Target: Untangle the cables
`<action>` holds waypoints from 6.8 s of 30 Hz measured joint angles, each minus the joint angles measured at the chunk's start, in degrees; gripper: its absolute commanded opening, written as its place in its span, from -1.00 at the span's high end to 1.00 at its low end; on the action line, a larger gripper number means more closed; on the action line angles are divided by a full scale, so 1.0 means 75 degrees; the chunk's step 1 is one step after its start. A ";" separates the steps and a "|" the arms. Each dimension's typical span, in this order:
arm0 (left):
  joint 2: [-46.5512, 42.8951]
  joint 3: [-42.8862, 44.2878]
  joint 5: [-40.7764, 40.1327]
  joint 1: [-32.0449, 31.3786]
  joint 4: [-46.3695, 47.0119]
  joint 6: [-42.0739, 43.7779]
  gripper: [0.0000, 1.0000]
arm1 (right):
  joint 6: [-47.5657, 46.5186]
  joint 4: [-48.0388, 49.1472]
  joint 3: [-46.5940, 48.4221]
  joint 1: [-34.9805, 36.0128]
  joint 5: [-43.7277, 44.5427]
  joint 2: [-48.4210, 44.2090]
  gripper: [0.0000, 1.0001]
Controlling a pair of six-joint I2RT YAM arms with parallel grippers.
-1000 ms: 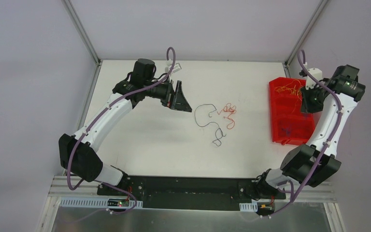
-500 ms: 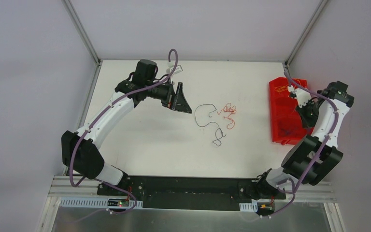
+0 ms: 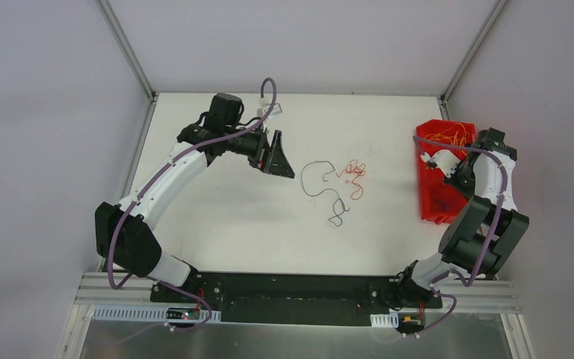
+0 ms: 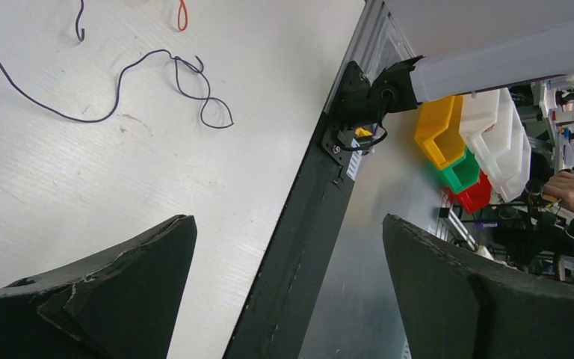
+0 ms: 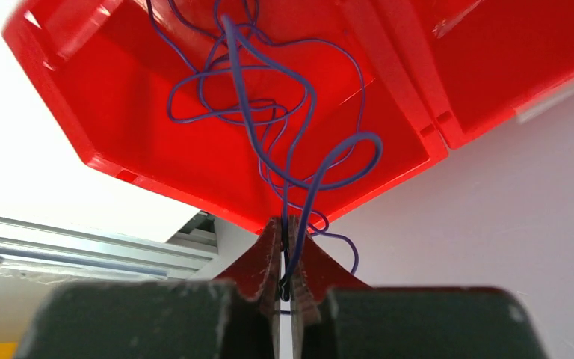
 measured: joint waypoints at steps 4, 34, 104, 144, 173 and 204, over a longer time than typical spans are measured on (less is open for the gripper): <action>0.0000 0.0000 -0.0003 0.0047 -0.0017 0.0082 -0.99 | -0.0478 0.0344 -0.0393 0.0085 0.0449 0.0000 0.61; 0.1247 0.0201 -0.1416 0.0344 -0.0382 0.0219 -0.99 | 0.7131 -0.0667 0.1623 0.4744 -0.3928 0.0743 -0.33; 0.1110 -0.0364 -0.0956 0.1897 -0.0105 -0.0527 -0.90 | 0.0015 -0.4214 0.4943 -0.1489 -0.2990 -0.1029 1.00; 0.1614 -0.0358 -0.0938 0.1897 -0.0105 -0.0437 -0.89 | -0.1827 -0.2777 0.3471 -0.0204 -0.2425 0.0831 0.98; 0.1614 -0.0268 -0.0959 0.1897 -0.0114 -0.0105 -0.91 | 0.1897 -0.3649 0.4205 -0.0924 -0.5648 0.0428 -0.22; 0.1623 -0.0498 -0.0988 0.1096 0.0475 -0.0466 -0.91 | 0.7793 0.2914 -0.1629 0.2241 -0.1955 0.0504 0.00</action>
